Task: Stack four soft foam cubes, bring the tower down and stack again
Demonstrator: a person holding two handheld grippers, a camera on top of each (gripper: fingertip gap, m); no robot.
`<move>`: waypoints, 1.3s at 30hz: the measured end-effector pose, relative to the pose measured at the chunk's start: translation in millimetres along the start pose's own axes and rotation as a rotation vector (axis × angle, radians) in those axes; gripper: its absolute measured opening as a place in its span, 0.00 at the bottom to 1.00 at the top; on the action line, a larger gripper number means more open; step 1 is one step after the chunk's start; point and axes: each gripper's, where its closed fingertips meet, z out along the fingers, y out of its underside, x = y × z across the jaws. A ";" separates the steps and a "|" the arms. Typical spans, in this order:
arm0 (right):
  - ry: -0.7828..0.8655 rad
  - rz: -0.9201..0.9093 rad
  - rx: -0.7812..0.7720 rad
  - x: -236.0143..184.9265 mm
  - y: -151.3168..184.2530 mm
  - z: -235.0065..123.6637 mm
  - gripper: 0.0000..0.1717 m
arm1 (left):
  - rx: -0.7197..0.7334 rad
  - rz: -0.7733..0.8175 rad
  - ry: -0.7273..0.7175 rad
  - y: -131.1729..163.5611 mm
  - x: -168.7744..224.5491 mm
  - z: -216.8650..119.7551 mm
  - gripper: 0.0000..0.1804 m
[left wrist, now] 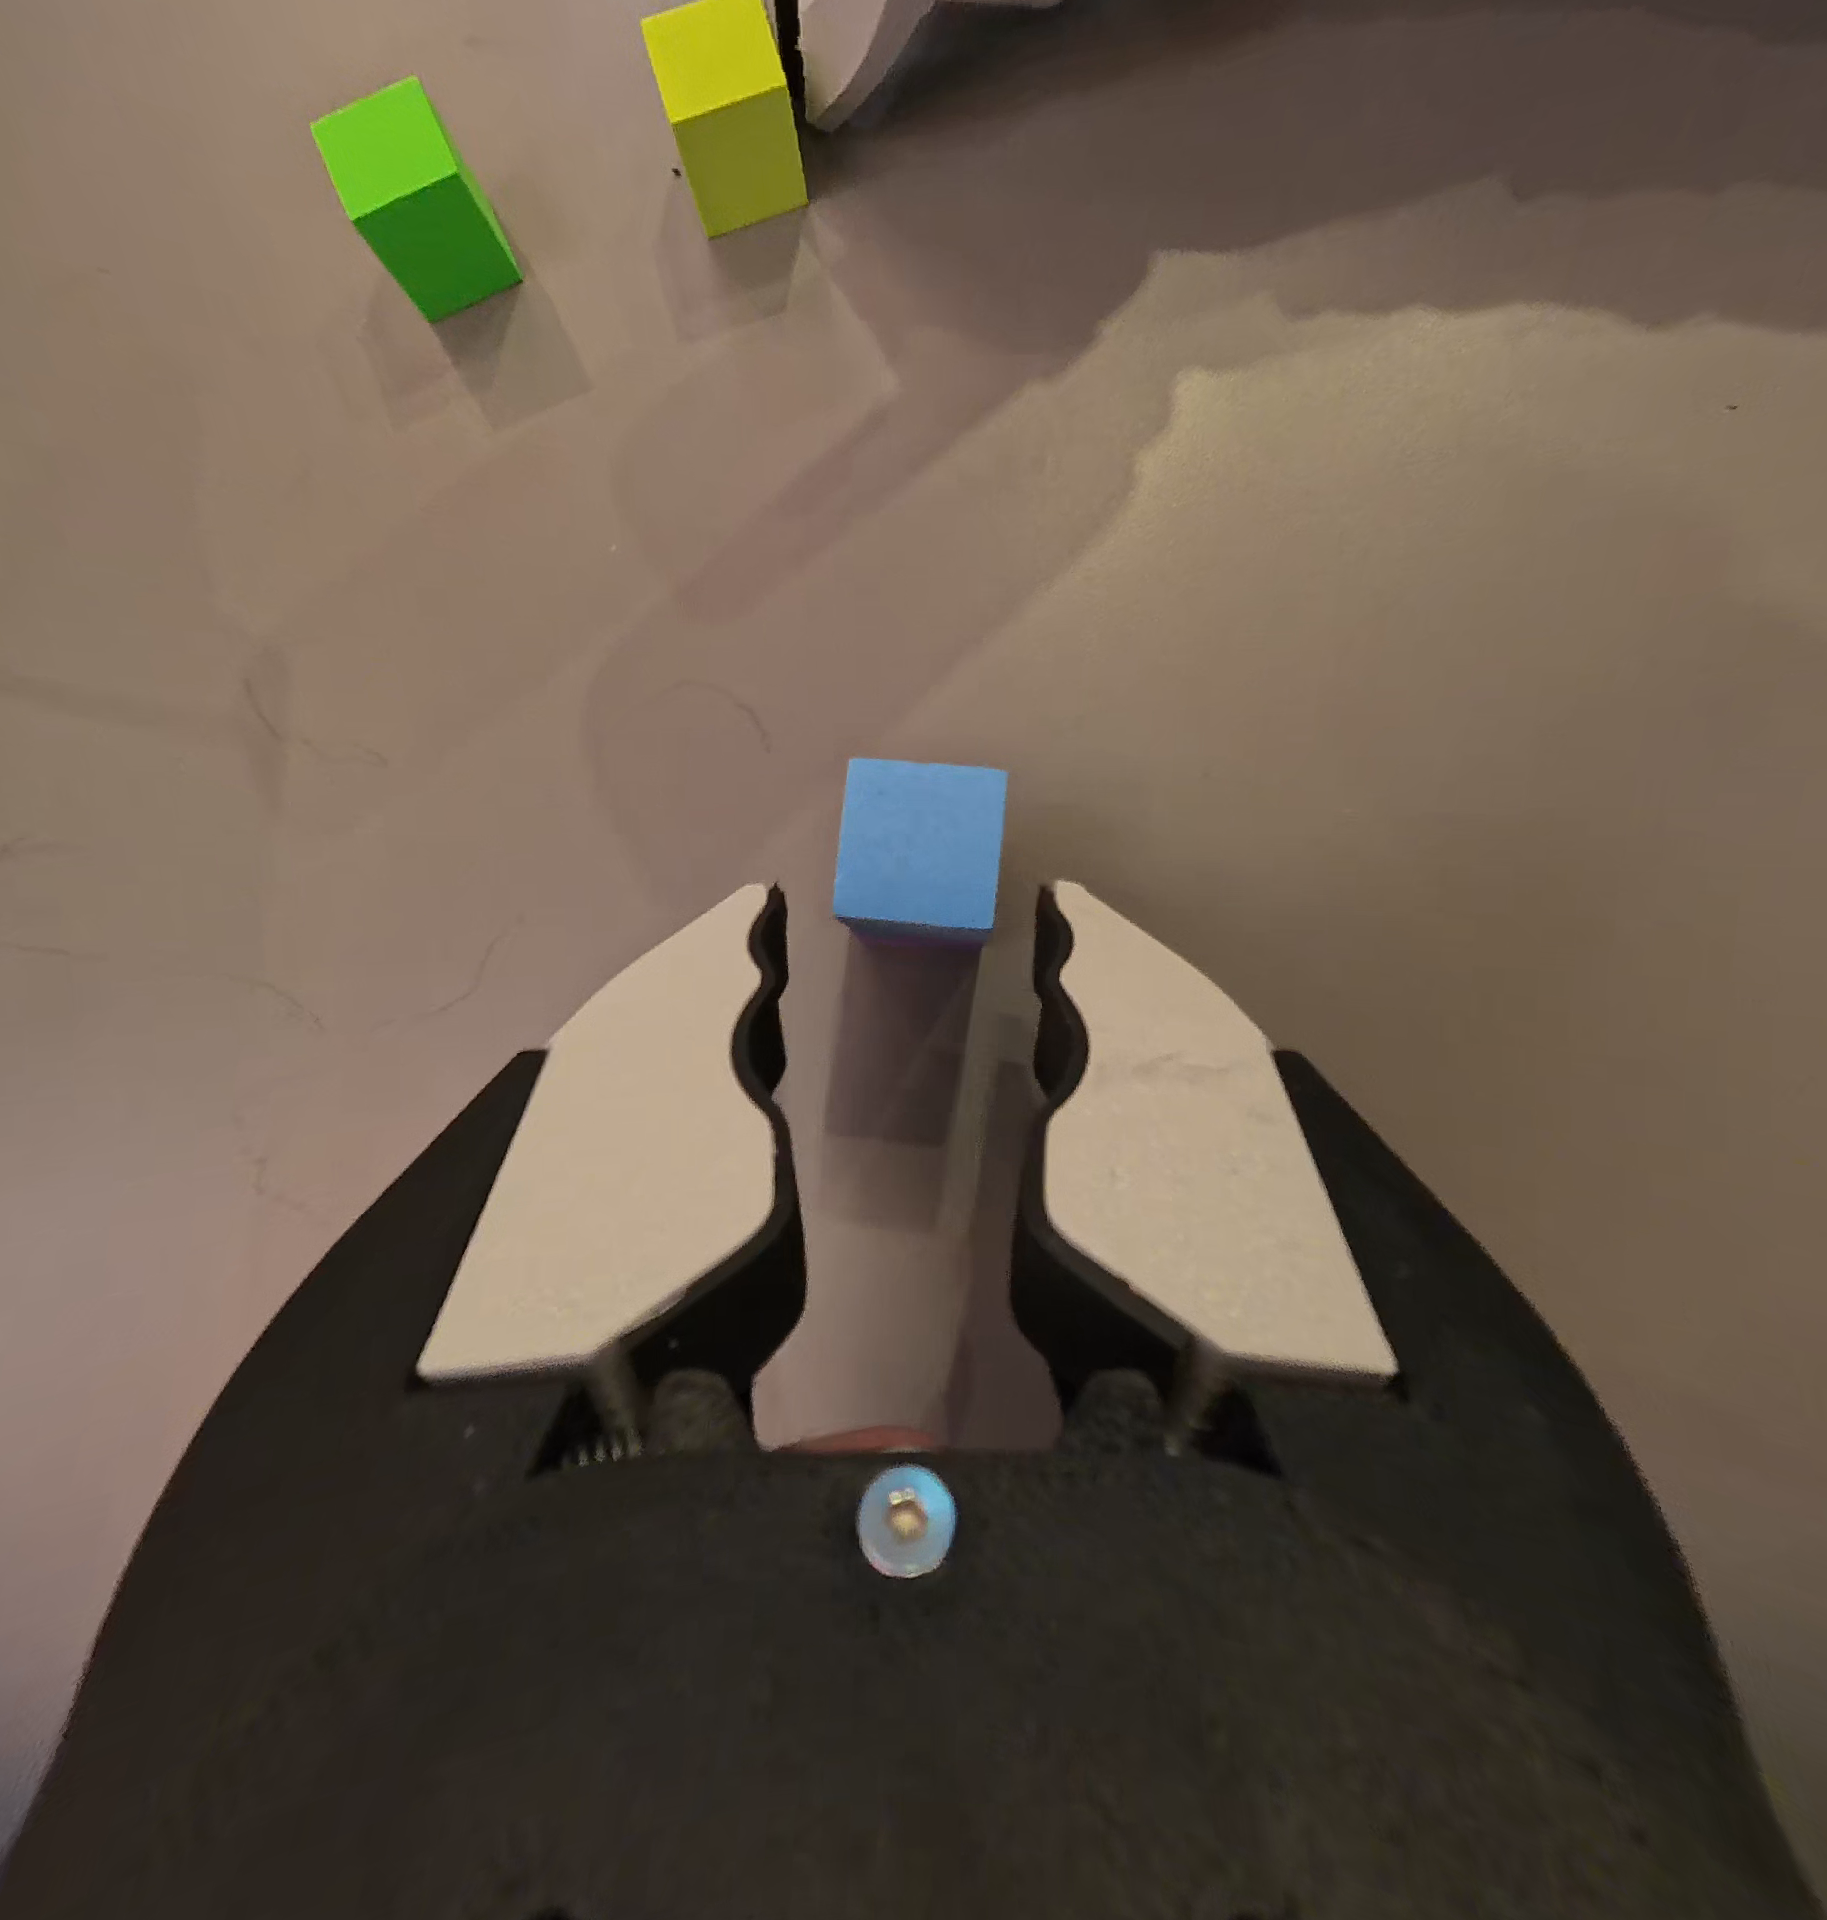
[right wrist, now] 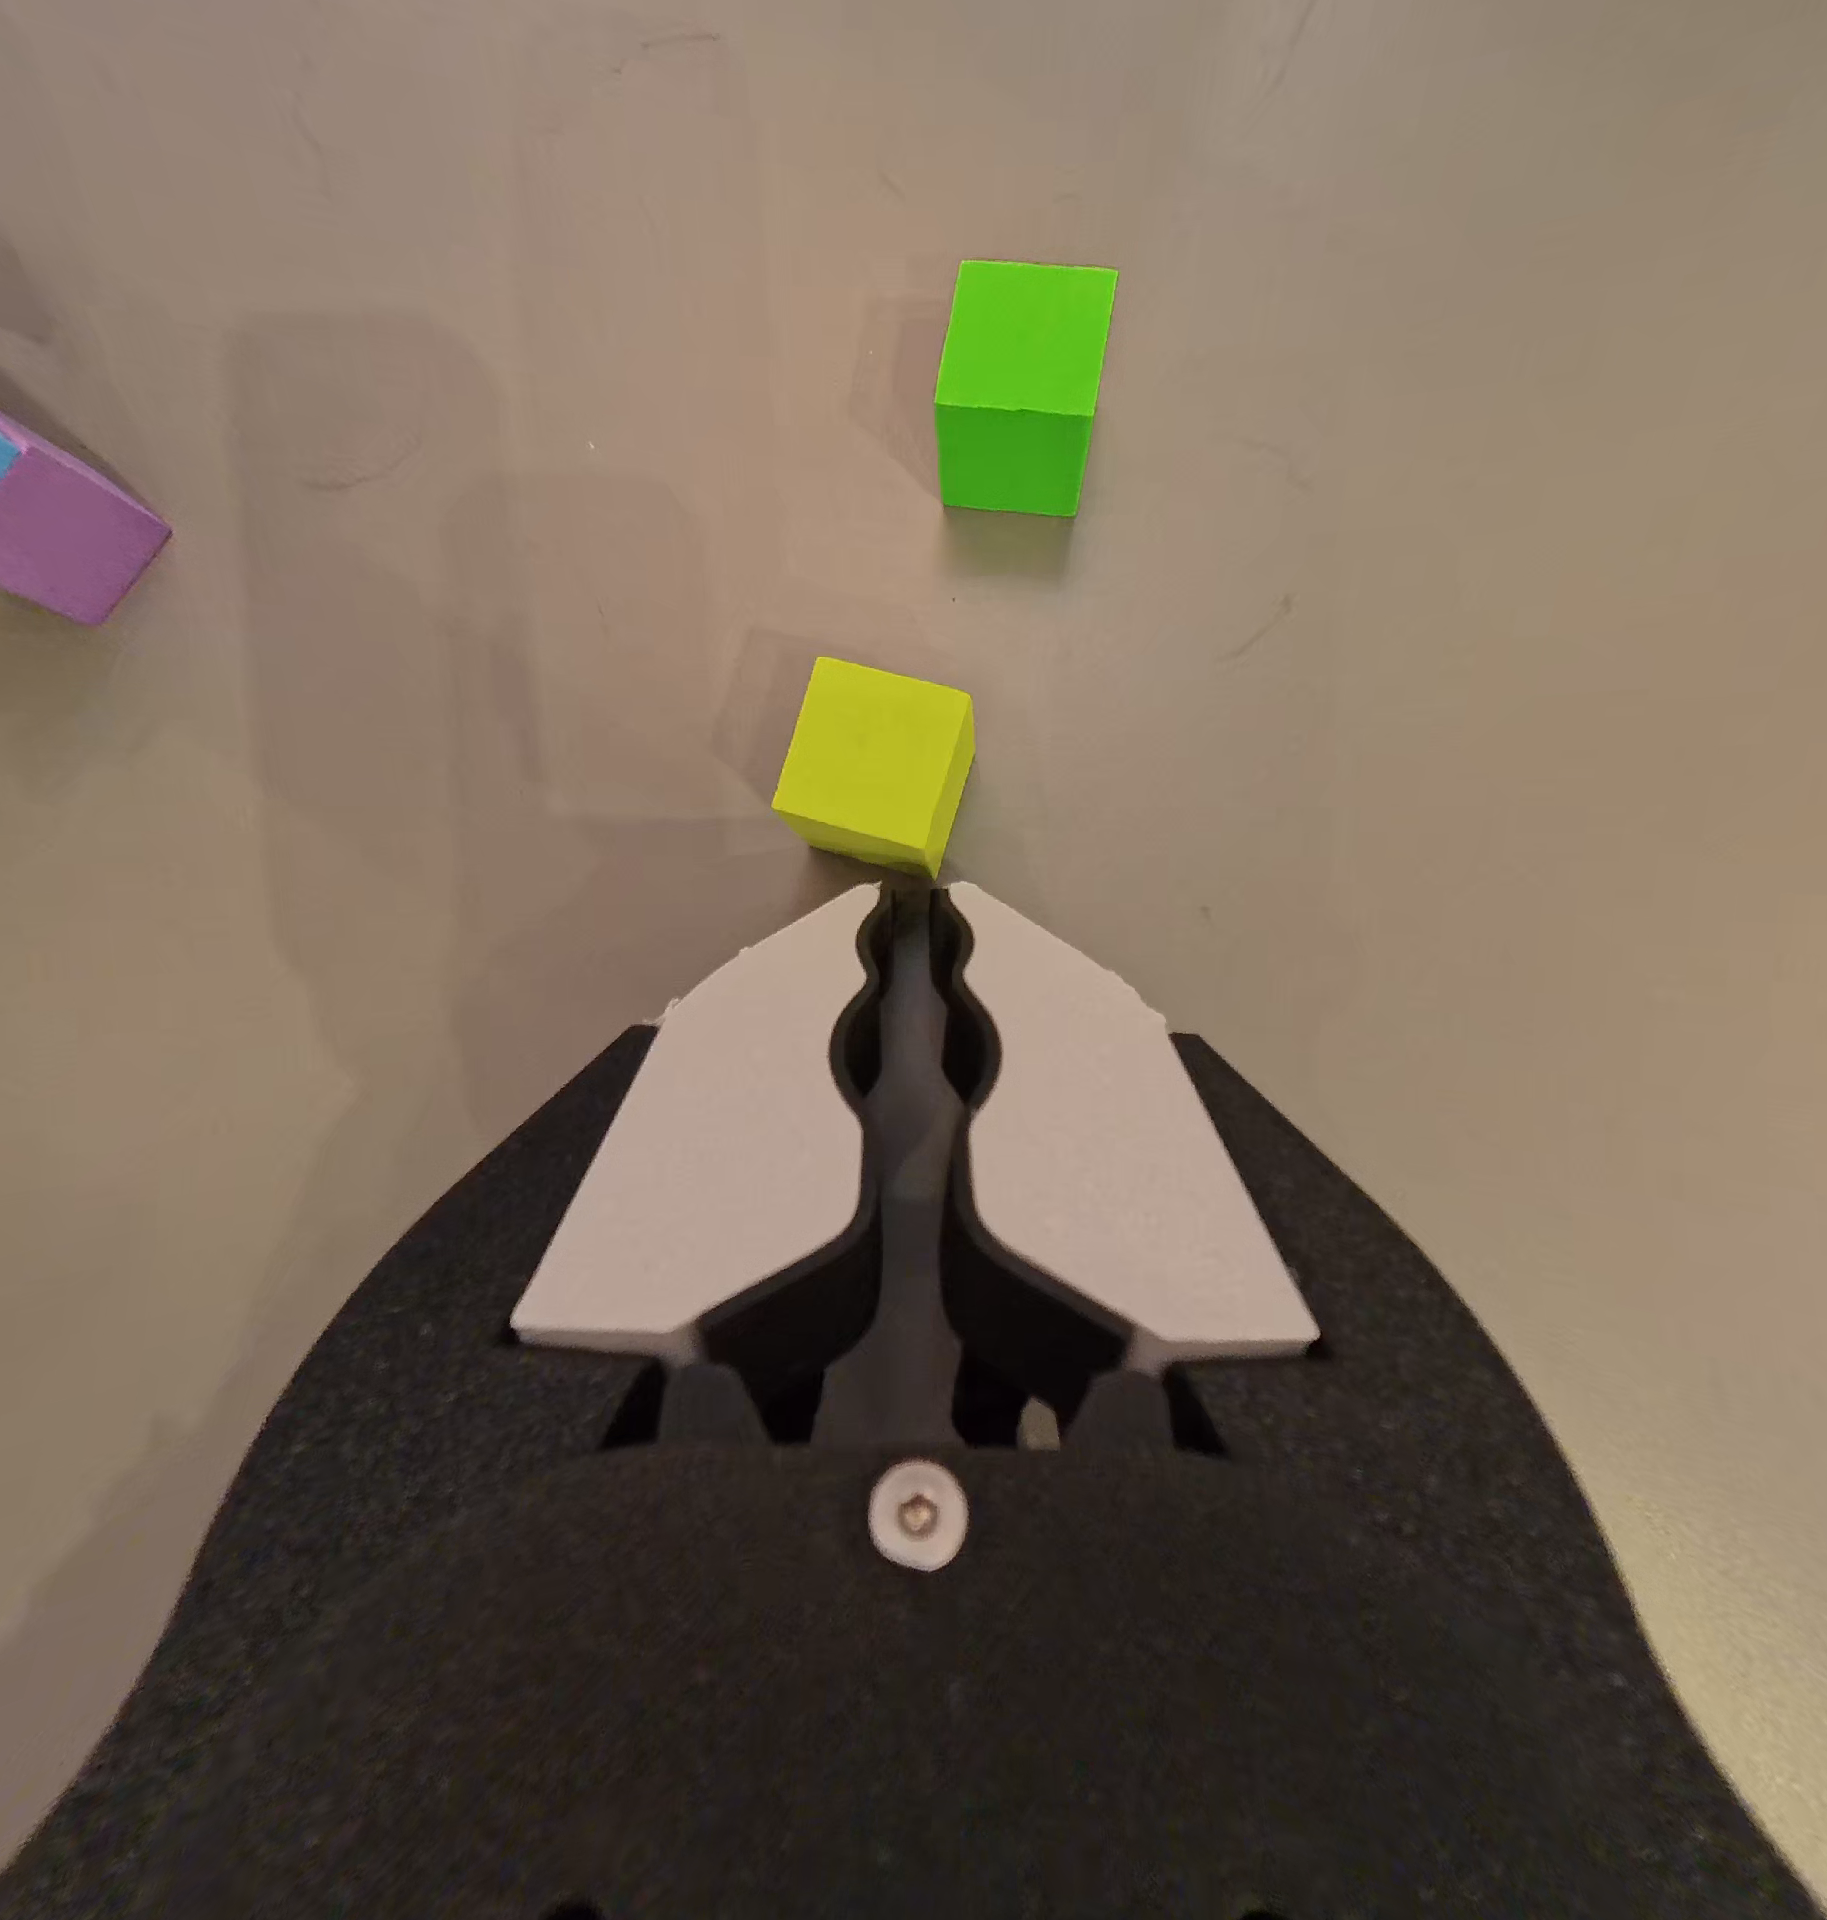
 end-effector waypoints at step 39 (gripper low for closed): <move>0.184 -0.215 -0.091 -10.4 -26.4 14.5 0.17 | 0.247 -0.172 -0.353 39.5 -63.5 -34.0 0.15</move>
